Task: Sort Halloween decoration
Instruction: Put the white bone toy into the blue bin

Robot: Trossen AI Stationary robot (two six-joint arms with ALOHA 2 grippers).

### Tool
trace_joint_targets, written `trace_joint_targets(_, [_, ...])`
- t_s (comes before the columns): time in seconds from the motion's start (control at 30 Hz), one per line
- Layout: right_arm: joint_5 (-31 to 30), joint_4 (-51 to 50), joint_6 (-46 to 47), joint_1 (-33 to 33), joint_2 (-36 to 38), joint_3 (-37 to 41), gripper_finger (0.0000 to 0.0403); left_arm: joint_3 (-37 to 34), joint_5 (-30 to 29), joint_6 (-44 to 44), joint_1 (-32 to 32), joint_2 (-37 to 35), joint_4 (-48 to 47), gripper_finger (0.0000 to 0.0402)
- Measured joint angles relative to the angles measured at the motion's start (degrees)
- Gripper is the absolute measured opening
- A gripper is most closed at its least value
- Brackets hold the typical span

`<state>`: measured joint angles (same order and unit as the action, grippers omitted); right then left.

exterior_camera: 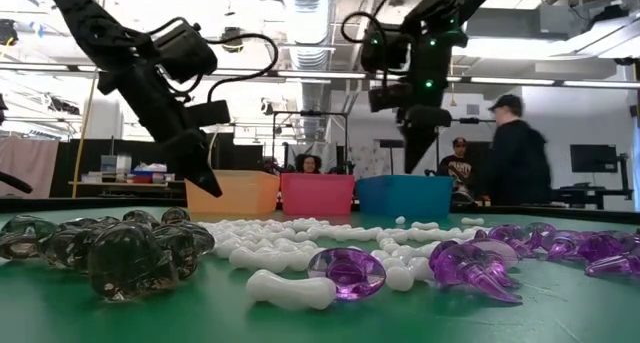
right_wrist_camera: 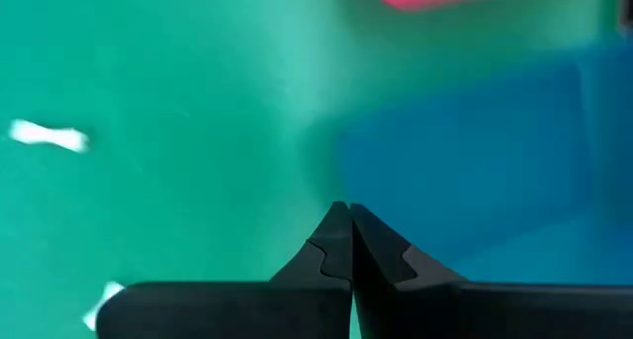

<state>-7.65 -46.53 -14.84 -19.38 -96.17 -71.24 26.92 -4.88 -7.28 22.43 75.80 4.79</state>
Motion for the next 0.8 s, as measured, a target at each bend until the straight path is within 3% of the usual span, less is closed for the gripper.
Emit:
trace_joint_targets(0.37, [-1.76, -12.66, 4.33, -1.25, 4.54, 0.02, 0.002, 0.02, 2.44, -1.32, 5.54, 3.29, 6.35, 0.0])
trace_joint_targets(0.7, [-8.67, -16.32, 4.36, -10.51, 4.85, 0.02, 0.0021, 0.02, 3.0, -1.18, 6.68, 3.96, 6.87, 0.0])
trace_joint_targets(0.8, [-8.79, -17.25, 3.87, -13.0, 4.85, 0.02, 0.0021, 0.02, 5.74, 1.61, 6.26, 3.96, 6.81, 0.0])
